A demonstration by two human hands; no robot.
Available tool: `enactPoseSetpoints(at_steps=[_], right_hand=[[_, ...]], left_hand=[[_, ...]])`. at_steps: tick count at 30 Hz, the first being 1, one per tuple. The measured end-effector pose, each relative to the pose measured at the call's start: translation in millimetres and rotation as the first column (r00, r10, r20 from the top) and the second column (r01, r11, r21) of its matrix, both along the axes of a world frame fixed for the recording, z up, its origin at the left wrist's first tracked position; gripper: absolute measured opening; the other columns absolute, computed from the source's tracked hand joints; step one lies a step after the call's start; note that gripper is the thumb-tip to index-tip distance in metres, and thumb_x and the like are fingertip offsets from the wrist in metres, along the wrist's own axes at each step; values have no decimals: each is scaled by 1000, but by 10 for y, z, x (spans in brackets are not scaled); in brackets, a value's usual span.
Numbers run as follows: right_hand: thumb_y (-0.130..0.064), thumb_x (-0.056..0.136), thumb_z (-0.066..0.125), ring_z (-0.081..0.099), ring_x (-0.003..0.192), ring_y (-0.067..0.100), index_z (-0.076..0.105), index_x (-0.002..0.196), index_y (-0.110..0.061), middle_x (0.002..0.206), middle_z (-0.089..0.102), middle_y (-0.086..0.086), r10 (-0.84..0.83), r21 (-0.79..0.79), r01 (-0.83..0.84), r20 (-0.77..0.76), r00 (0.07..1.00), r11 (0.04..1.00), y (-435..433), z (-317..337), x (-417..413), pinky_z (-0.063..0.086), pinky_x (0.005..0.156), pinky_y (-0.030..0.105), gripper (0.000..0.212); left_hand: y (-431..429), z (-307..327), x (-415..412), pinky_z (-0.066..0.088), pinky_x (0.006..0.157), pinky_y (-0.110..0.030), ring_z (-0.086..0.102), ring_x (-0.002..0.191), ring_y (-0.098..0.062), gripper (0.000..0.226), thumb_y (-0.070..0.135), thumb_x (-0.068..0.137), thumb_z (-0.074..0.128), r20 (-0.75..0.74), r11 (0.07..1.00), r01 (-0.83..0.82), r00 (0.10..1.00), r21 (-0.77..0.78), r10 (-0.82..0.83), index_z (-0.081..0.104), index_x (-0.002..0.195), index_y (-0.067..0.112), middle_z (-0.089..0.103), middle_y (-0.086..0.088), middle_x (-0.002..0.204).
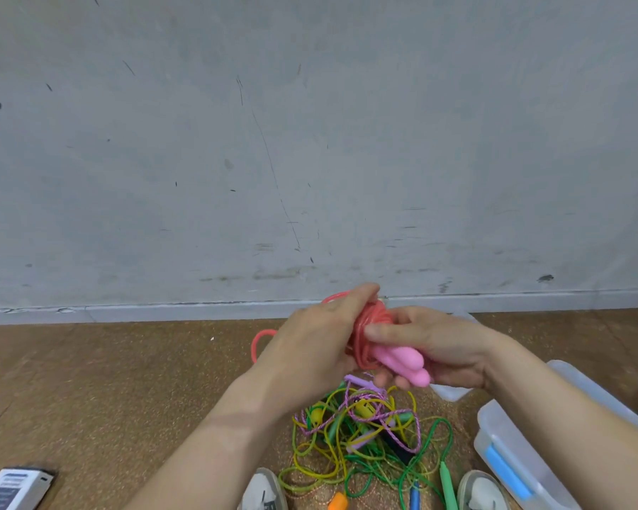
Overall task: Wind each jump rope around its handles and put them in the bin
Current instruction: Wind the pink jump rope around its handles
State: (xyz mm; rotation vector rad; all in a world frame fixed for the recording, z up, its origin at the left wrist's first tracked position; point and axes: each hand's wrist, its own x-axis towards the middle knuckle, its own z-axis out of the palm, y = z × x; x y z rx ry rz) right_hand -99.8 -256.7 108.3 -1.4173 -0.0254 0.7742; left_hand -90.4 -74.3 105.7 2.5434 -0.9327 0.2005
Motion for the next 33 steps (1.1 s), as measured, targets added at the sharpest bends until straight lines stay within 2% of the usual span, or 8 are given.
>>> enactPoseSetpoints(at_steps=[3, 6, 12, 16, 20, 23, 27, 33], right_hand=[[-13, 84, 71, 53, 50, 17, 57, 96, -8, 70, 61, 11, -55, -147, 72, 116, 992, 987, 61, -58, 29, 39, 37, 21, 19], [-5, 80, 65, 51, 52, 15, 60, 96, -12, 70, 60, 7, -57, -303, 140, 267, 962, 943, 117, -60, 42, 39, 45, 25, 19], [-10, 73, 69, 59, 57, 7, 49, 122, -31, 83, 66, -1, -55, -421, 244, 413, 909, 874, 169, -68, 79, 47, 56, 22, 57], [-18, 70, 72, 61, 71, 12, 48, 121, -29, 96, 65, 1, -23, -487, 274, 459, 888, 829, 175, -120, 112, 51, 62, 29, 58], [-22, 70, 76, 59, 70, 14, 47, 117, -25, 91, 62, 0, -20, -545, 311, 474, 880, 779, 108, -116, 120, 46, 56, 28, 56], [-15, 73, 73, 50, 56, 10, 49, 117, -22, 81, 58, -1, -99, -499, 349, 459, 883, 793, 58, -101, 119, 37, 43, 18, 51], [-14, 73, 72, 48, 54, 9, 50, 114, -22, 78, 56, -1, -110, -491, 371, 481, 870, 788, 82, -104, 124, 35, 40, 18, 47], [-7, 74, 70, 51, 46, 8, 55, 112, -14, 73, 64, 4, -194, -390, 381, 440, 877, 838, 124, -114, 177, 40, 45, 26, 41]], left_hand=[[-1, -89, 13, 35, 102, -18, 36, 132, -4, 84, 13, 81, 68, -78, 996, 75, 994, 47, -71, 20, 145, 38, 37, 11, 150], [-13, -75, 4, 42, 103, -36, 31, 141, -14, 102, 2, 78, 63, -69, 991, 75, 995, 107, -68, 3, 142, 55, 18, 7, 159], [11, 88, -67, 54, 76, -44, 65, 92, -40, 114, 5, 79, 63, 28, 976, -72, 997, 206, 67, -17, 134, 66, 14, -2, 159], [61, 150, -106, 54, 76, -44, 64, 92, -42, 113, 7, 82, 61, 123, 948, -156, 984, 279, 126, -24, 134, 61, 15, -10, 158], [191, 249, -59, 51, 82, -41, 62, 106, -31, 81, 18, 87, 58, 170, 953, -213, 969, 214, 179, 10, 141, 53, 50, -1, 138], [245, 279, 18, 53, 73, -35, 66, 79, -13, 36, 12, 84, 57, -195, 962, -269, 947, -53, 254, 64, 110, 37, 72, 5, 85], [301, 305, 38, 54, 55, -28, 63, 56, -17, 40, -7, 89, 47, -718, 877, -336, 696, -344, -15, 68, 105, 23, 67, -17, 77], [364, 326, 11, 56, 68, -22, 68, 70, -17, 27, -2, 81, 60, -765, 807, -213, 515, -551, -386, 70, 102, 11, 55, -16, 90]])
